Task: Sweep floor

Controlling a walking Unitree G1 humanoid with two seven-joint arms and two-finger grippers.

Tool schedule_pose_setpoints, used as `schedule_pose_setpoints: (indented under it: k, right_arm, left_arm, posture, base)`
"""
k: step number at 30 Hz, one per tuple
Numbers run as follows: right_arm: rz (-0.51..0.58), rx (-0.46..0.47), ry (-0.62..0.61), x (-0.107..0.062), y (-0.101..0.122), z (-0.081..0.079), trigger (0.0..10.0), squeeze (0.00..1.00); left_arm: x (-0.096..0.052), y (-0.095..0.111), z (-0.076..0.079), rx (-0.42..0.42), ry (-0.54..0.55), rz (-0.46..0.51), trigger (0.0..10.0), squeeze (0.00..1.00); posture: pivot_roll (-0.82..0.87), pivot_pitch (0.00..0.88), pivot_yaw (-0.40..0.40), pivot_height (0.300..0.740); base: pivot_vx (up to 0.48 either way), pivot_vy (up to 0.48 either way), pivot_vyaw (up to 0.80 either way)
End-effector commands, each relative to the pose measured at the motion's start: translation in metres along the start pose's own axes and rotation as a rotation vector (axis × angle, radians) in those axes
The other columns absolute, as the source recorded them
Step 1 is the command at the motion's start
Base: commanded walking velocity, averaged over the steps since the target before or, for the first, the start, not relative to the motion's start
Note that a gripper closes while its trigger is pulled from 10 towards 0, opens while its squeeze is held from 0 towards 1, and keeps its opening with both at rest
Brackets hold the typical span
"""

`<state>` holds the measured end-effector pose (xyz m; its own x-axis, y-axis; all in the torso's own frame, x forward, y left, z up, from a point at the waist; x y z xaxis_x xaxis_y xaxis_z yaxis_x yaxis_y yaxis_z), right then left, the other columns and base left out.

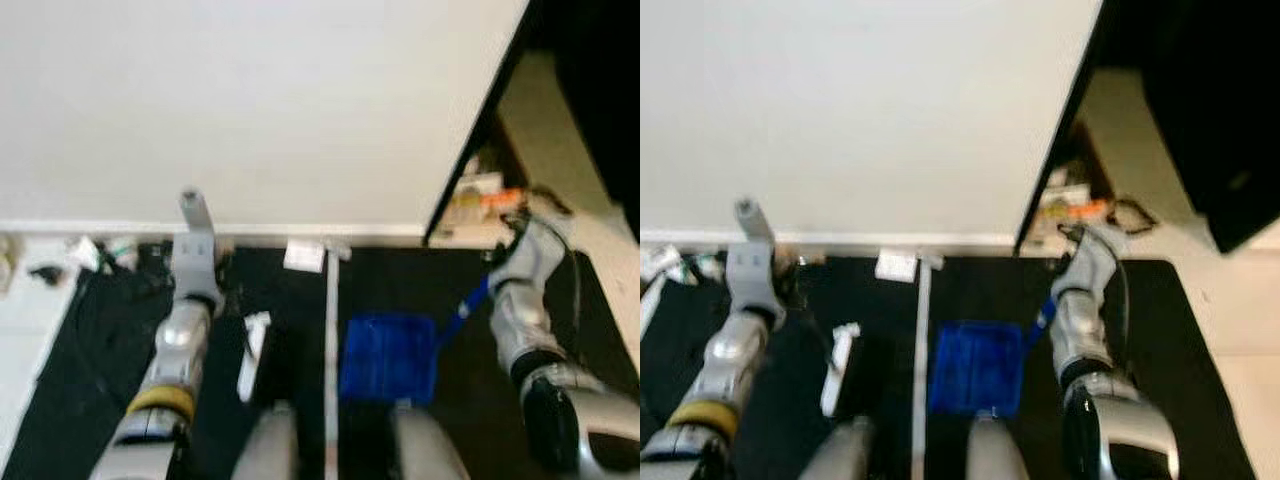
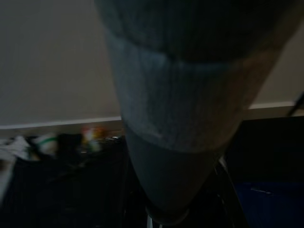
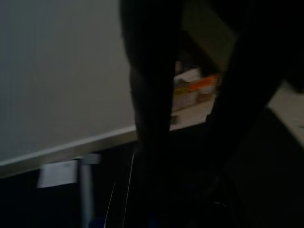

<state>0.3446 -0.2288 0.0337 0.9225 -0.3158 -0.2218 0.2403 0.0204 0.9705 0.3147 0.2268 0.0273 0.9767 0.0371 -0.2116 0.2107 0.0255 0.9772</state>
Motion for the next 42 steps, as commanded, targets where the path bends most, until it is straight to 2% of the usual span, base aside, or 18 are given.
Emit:
schedule_pose_setpoints:
  k: [1, 30, 35, 39, 42]
  right_arm:
    - [0.017, -0.007, -0.011, 0.0, 0.001, 0.005, 10.0, 0.0]
    - [0.029, -0.021, -0.015, 0.0, 0.004, 0.005, 10.0, 0.0]
    - [0.03, -0.019, -0.018, 0.001, 0.005, 0.007, 10.0, 0.0]
    - [0.035, -0.02, -0.022, 0.002, 0.006, 0.007, 10.0, 0.0]
    - [0.036, -0.02, -0.024, 0.002, 0.007, 0.008, 10.0, 0.0]
  left_arm:
    - [-0.002, 0.0, -0.003, 0.022, -0.003, -0.001, 10.0, 0.0]
    - [-0.002, -0.001, -0.002, 0.018, -0.004, 0.0, 10.0, 0.0]
    - [-0.001, 0.0, 0.0, 0.006, -0.005, 0.006, 10.0, 0.0]
    - [0.0, 0.003, 0.006, 0.067, -0.04, 0.016, 10.0, 0.0]
    - [0.0, 0.003, 0.009, 0.07, -0.045, 0.013, 10.0, 0.0]
  posture:
    - [0.05, 0.059, 0.002, 0.74]
    - [0.05, 0.08, -0.002, 0.74]
    - [0.05, 0.078, -0.003, 0.74]
    - [0.05, 0.078, -0.002, 0.74]
    - [0.05, 0.078, -0.002, 0.74]
  base:
    - [0.0, 0.48, 0.0]
    - [0.0, 0.476, 0.0]
    - [0.0, 0.0, 0.0]
    - [0.0, -0.24, 0.0]
    - [0.0, -0.48, 0.0]
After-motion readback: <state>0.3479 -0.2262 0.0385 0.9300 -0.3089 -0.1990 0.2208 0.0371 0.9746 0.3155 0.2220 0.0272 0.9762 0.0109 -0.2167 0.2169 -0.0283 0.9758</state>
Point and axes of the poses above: a point about 5 cm out from each wrist's last joint towards the gripper, its own x axis pointing out of the wrist towards the gripper, its own y axis along the axis of the wrist's last joint, z = x × y, the point moved 3 cm from there along x, pointing out of the wrist towards the gripper, and after that the axes turned 9 degrees about -x, right-handed, at the moved point
